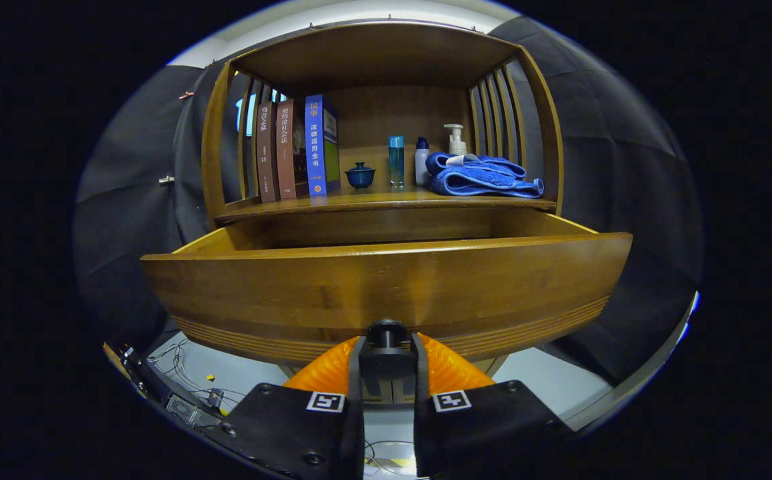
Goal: Pull open the drawer, take out the items inside it, and place them on the countertop above the cabinet.
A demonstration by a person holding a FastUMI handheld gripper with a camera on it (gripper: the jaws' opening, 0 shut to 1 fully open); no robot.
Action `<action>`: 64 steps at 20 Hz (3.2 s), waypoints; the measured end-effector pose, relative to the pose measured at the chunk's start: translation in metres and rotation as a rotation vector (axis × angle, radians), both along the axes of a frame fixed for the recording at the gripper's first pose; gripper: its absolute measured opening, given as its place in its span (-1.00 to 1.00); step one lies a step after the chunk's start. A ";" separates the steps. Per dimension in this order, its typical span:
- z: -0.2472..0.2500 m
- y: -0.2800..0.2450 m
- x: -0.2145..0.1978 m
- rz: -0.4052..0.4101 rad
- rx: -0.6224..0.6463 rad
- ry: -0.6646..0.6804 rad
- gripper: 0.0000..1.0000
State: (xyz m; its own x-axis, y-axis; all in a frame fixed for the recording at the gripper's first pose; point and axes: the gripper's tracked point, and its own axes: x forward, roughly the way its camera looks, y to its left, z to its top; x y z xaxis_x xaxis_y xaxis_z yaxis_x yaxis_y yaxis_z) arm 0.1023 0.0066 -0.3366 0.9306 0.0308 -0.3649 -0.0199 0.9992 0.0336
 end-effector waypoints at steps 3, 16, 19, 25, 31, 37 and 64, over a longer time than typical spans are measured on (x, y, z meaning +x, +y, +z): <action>0.000 -0.001 -0.009 -0.007 0.005 0.001 -0.33; 0.000 -0.008 -0.020 -0.037 0.108 -0.013 0.94; 0.028 -0.012 -0.024 -0.021 0.087 -0.053 0.97; 0.107 -0.015 -0.023 0.028 0.034 -0.120 0.98; 0.178 -0.011 0.015 0.084 0.053 -0.088 0.97; 0.157 0.000 0.053 0.121 0.080 0.237 0.98; -0.045 -0.012 0.108 0.006 -0.096 0.924 0.33</action>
State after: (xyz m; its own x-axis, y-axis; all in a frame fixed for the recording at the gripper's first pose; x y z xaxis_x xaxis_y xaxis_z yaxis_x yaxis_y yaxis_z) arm 0.2100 -0.0053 -0.3815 0.2694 -0.0337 -0.9624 -0.0315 0.9985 -0.0438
